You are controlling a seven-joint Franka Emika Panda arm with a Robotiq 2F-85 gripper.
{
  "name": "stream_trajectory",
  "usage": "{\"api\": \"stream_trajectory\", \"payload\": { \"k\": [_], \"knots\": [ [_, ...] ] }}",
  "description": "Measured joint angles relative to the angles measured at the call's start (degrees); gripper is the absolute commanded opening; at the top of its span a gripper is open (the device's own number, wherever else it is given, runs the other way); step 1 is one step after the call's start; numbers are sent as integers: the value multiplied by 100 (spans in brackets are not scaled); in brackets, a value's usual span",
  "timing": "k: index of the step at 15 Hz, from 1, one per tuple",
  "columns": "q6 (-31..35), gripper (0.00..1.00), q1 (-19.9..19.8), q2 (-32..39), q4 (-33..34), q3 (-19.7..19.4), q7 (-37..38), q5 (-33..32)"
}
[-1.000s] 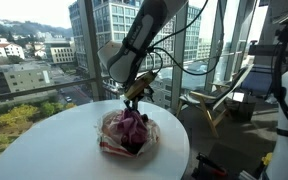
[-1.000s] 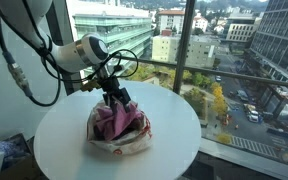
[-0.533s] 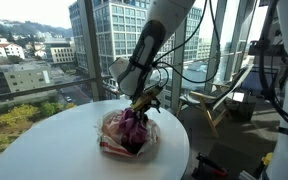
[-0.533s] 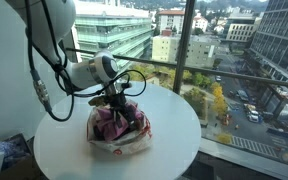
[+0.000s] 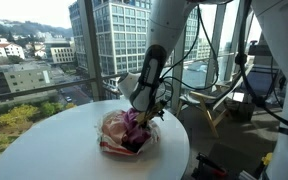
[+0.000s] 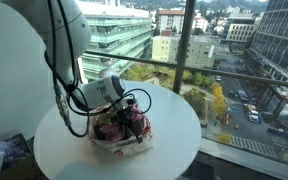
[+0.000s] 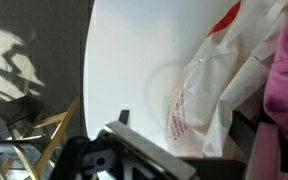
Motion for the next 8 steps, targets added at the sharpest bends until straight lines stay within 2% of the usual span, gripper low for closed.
{"api": "stream_trajectory", "payload": {
  "k": [3,8],
  "knots": [
    [178,100,-55,60,-60,-127,227,-102],
    [1130,100,-87,195,-193,-159,620,-327]
  ]
}}
